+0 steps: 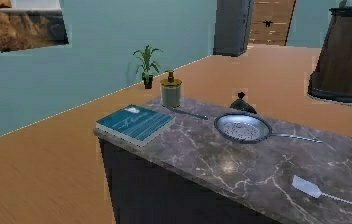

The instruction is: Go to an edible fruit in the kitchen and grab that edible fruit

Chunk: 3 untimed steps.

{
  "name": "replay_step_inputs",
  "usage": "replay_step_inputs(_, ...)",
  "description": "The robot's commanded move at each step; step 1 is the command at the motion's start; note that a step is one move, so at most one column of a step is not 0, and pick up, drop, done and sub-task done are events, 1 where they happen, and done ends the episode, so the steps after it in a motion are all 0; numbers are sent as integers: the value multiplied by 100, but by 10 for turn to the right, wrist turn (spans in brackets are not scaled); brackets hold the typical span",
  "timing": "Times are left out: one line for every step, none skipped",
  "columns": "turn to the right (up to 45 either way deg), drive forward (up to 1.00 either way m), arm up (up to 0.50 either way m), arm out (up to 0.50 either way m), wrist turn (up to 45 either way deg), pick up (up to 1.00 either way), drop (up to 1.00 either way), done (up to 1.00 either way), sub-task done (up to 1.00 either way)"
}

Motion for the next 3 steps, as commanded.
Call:
replay_step_inputs(0,0,-12,0,0,0,0,0,0)
replay_step_inputs(0,0,0,0,0,100,0,0,0)
replay_step_inputs(0,0,10,0,0,0,0,0,0)
